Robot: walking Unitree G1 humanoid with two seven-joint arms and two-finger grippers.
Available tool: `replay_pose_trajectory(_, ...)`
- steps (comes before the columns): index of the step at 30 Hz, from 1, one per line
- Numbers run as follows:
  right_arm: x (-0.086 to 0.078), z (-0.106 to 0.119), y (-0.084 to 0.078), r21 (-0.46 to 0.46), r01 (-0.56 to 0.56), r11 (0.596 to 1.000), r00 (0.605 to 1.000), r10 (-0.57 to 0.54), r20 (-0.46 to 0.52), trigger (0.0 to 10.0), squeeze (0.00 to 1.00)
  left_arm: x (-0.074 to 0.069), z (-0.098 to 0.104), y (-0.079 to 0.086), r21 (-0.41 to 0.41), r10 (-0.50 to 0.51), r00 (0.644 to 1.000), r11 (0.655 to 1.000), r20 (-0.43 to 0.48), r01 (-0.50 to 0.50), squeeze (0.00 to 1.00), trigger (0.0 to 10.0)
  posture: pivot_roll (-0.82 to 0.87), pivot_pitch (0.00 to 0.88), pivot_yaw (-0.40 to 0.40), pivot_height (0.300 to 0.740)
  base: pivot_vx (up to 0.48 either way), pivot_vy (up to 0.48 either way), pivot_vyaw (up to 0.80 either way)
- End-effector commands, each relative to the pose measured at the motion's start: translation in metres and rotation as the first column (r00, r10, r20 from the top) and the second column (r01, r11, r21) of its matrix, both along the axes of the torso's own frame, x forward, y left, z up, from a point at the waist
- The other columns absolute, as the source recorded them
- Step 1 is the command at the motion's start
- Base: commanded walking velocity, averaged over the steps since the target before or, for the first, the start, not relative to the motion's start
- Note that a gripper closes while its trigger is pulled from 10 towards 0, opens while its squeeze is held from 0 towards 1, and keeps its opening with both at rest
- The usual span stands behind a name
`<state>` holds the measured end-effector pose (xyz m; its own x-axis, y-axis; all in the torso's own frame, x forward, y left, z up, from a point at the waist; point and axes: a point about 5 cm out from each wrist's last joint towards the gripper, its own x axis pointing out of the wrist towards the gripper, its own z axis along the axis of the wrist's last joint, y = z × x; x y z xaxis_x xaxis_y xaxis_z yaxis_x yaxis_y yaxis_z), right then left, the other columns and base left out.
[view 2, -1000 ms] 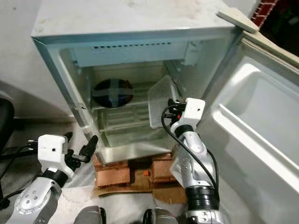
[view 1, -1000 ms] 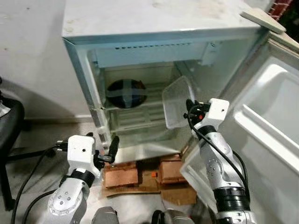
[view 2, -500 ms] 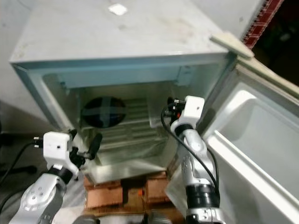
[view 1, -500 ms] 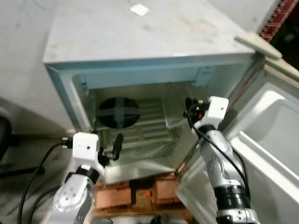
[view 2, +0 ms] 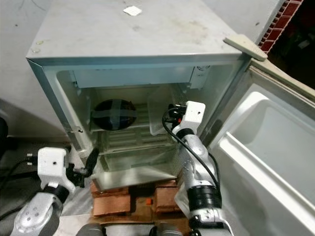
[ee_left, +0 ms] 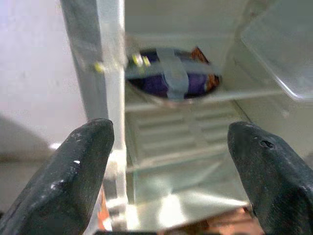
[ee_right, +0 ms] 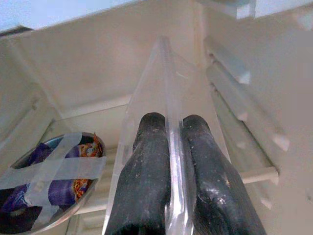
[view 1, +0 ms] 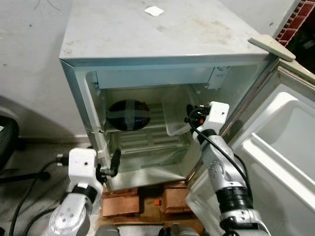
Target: Restocking fridge
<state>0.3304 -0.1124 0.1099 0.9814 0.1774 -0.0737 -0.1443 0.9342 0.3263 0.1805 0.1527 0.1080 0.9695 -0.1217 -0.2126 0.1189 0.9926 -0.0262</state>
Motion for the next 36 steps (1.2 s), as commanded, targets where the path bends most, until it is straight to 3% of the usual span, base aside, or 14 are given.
replay_pose_trajectory(1,0.005,0.001,0.002,0.015,0.009,1.000,1.000,-0.009,0.002,10.0,0.00,-0.004,0.003,-0.001,0.016,0.003,1.000,1.000,-0.006,-0.003,0.00,10.0,0.22,0.150,-0.106,0.740,0.000,0.000,0.00)
replay_pose_trajectory(3,0.015,-0.002,0.009,0.038,0.017,0.999,1.000,-0.017,-0.018,10.0,0.00,-0.013,0.002,0.001,0.019,0.021,0.999,1.000,-0.030,-0.020,0.00,10.0,0.24,0.173,-0.107,0.740,0.000,0.000,0.00)
replay_pose_trajectory(7,0.019,-0.003,0.013,0.044,0.027,0.999,0.999,-0.025,-0.026,10.0,0.00,-0.021,0.004,0.001,0.023,0.023,0.999,0.999,-0.042,-0.023,0.00,10.0,0.26,0.193,-0.110,0.740,0.000,0.000,0.00)
replay_pose_trajectory(11,0.035,-0.002,0.027,0.106,0.064,0.992,0.995,-0.056,-0.077,10.0,0.00,-0.040,0.008,0.001,0.024,0.048,0.996,0.999,-0.077,-0.047,0.00,10.0,0.30,0.242,-0.125,0.740,0.000,0.000,0.00)
replay_pose_trajectory(15,0.041,0.004,0.035,0.106,0.086,0.991,0.993,-0.076,-0.090,10.0,0.00,-0.054,0.011,0.001,0.027,0.069,0.992,0.997,-0.102,-0.067,0.00,10.0,0.34,0.280,-0.138,0.740,0.000,0.000,0.00)
replay_pose_trajectory(25,0.048,0.007,0.040,0.204,0.197,0.959,0.969,-0.159,-0.187,10.0,0.00,-0.069,0.014,0.001,0.029,0.095,0.985,0.995,-0.142,-0.092,0.00,10.0,0.36,0.305,-0.154,0.740,0.000,0.000,0.00)
replay_pose_trajectory(26,0.049,0.007,0.043,0.277,0.219,0.935,0.961,-0.158,-0.226,10.0,1.00,-0.069,0.014,0.000,0.027,0.096,0.985,0.995,-0.146,-0.093,0.00,10.0,0.36,0.306,-0.156,0.740,0.000,0.000,0.00)
replay_pose_trajectory(36,0.053,0.015,0.055,0.477,0.177,0.861,0.962,-0.048,-0.270,10.0,1.00,-0.069,0.011,-0.006,0.013,0.106,0.982,0.994,-0.157,-0.105,0.00,10.0,0.36,0.298,-0.183,0.740,0.000,0.000,0.00)
